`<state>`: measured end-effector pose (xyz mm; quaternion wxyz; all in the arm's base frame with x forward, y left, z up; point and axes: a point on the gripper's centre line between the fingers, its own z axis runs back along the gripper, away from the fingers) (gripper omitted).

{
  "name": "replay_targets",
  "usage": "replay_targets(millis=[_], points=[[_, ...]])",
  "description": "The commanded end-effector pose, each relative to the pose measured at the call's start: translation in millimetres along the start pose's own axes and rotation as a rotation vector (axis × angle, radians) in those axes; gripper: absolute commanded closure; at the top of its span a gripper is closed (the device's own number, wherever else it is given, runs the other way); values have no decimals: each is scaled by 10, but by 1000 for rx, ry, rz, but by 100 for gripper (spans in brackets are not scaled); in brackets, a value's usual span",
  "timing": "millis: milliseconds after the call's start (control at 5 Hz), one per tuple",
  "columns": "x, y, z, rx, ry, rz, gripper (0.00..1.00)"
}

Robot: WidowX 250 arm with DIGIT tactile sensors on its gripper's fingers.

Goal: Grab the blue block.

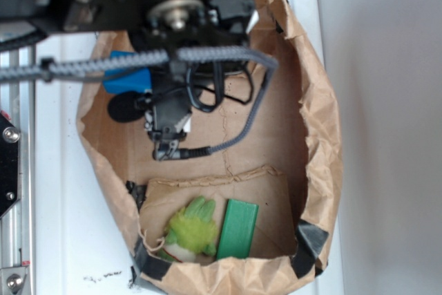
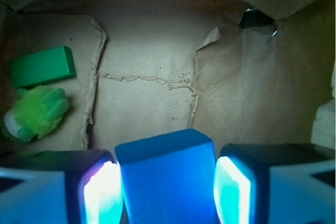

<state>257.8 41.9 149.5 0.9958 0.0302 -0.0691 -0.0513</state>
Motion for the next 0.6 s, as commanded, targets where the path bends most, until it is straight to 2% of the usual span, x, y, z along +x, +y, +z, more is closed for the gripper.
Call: replay_targets(millis=[0, 200, 400], points=[[251, -228, 281, 36, -116, 3, 100], [291, -225, 266, 44, -134, 13, 100], [313, -255, 258, 110, -173, -9, 57]])
